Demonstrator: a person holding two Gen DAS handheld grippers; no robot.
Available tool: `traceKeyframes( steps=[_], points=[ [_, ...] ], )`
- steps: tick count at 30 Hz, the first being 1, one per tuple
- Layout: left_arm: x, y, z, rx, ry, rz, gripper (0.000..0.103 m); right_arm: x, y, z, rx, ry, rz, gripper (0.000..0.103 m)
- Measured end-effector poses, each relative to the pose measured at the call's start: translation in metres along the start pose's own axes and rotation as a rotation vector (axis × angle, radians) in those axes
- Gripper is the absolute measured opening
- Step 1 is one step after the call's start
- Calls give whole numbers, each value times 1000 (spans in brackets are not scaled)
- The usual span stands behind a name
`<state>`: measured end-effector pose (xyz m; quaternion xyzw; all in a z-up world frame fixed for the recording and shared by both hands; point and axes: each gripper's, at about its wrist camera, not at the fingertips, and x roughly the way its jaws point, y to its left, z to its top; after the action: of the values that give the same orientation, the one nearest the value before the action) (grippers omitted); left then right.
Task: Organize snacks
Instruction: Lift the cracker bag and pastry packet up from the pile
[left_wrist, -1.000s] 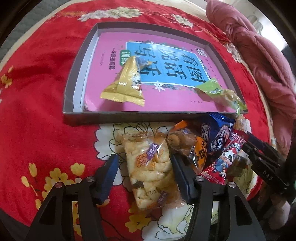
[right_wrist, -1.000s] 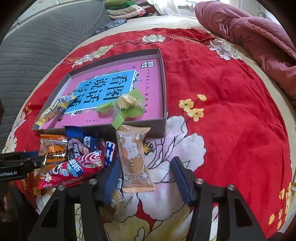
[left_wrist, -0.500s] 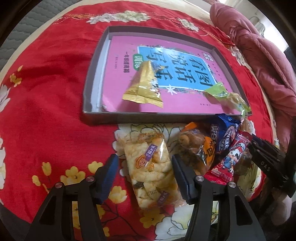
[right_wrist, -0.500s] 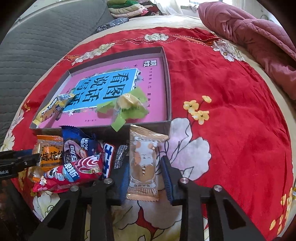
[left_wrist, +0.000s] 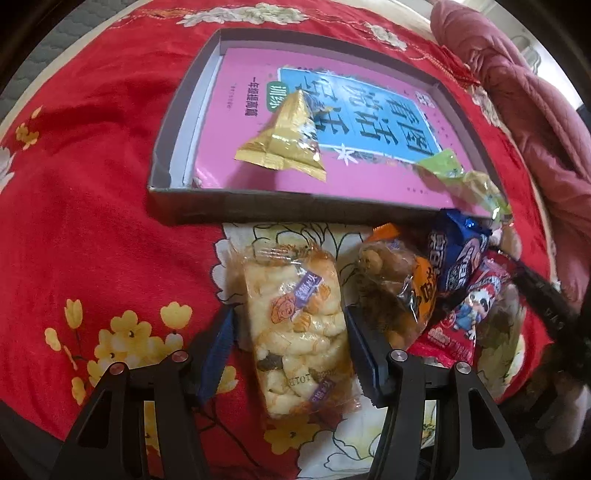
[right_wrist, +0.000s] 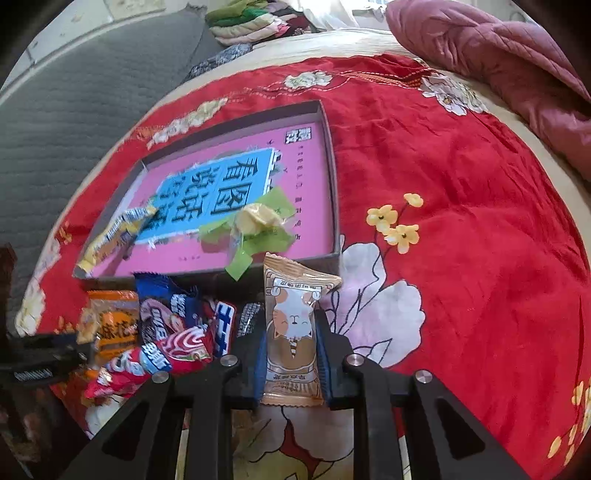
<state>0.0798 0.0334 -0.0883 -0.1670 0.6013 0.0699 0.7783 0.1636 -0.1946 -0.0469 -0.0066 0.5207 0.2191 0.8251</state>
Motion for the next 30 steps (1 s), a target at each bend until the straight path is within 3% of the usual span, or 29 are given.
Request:
traceKeyframes(
  steps=[3, 11, 30],
  points=[
    [3, -7, -1, 44, 2, 26, 58, -6, -5, 1, 30, -18, 24, 23],
    [-9, 5, 1, 9, -28, -30, 54, -15, -11, 2, 73, -48, 60, 23],
    [-56, 8, 10, 13, -145, -57, 54, -39, -4, 11, 44, -173, 99, 23]
  ],
)
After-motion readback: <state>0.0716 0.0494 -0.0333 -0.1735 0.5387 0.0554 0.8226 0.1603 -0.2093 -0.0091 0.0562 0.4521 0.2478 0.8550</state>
